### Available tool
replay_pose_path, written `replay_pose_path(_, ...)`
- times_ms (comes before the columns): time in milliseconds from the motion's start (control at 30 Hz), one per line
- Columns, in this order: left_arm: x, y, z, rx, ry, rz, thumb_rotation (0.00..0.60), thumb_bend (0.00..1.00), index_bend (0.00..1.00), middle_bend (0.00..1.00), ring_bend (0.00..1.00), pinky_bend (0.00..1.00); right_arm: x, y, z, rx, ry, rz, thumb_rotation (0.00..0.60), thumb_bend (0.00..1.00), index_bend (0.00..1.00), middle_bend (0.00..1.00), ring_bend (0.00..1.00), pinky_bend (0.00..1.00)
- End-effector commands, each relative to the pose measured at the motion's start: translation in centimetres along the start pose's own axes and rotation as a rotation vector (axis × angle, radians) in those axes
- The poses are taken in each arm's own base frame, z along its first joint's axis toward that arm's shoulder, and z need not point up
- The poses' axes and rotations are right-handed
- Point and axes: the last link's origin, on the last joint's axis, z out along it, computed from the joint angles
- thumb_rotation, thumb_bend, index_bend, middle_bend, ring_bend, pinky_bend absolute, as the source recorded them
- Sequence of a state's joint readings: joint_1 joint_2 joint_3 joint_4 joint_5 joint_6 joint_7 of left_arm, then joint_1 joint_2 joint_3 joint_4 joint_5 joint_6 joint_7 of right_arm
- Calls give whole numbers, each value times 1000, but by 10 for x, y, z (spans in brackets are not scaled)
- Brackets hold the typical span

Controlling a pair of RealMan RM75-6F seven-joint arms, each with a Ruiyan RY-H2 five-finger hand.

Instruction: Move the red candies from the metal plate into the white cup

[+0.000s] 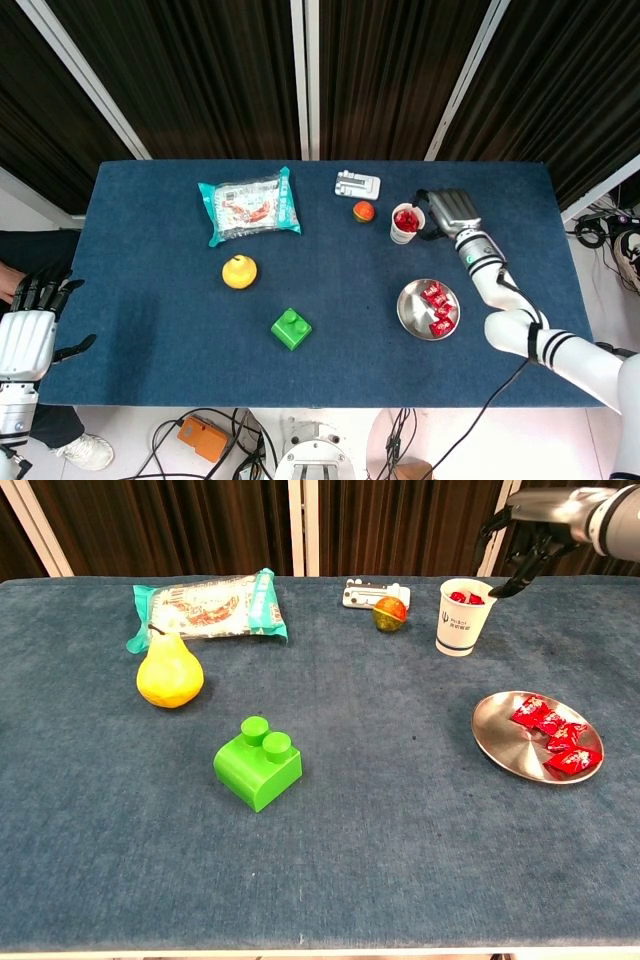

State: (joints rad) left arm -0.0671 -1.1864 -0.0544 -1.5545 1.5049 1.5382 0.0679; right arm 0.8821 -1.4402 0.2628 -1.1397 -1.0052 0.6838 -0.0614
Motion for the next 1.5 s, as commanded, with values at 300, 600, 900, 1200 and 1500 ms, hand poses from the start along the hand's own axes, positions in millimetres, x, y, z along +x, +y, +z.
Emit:
replay_pose_path(300, 0, 2, 2, -8, 7, -5, 600, 45, 203, 135, 35, 0, -4, 28, -106, 125, 33, -73, 600, 380, 504, 990, 1000, 1000)
replay_pose_path(600, 1, 3, 2, -13, 13, -8, 600, 45, 203, 135, 34, 0, -51, 36, -155, 183, -116, -184, 600, 380, 531, 990, 1000, 1000)
replay_pose_path(900, 0, 3, 0, -14, 14, -13, 600, 44, 203, 136, 34, 0, -67, 43, -148, 162, -142, -261, 600, 382, 544, 990, 1000, 1000)
replay_pose_path(1200, 0, -1, -3, 2, 13, -11, 600, 45, 203, 136, 35, 0, -78, 45, -137, 145, -192, -286, 600, 382, 551, 990, 1000, 1000)
replay_pose_path(1500, -2, -1, -3, 1, 11, -12, 600, 45, 203, 136, 34, 0, -89, 39, -126, 156, -218, -285, 600, 382, 552, 990, 1000, 1000)
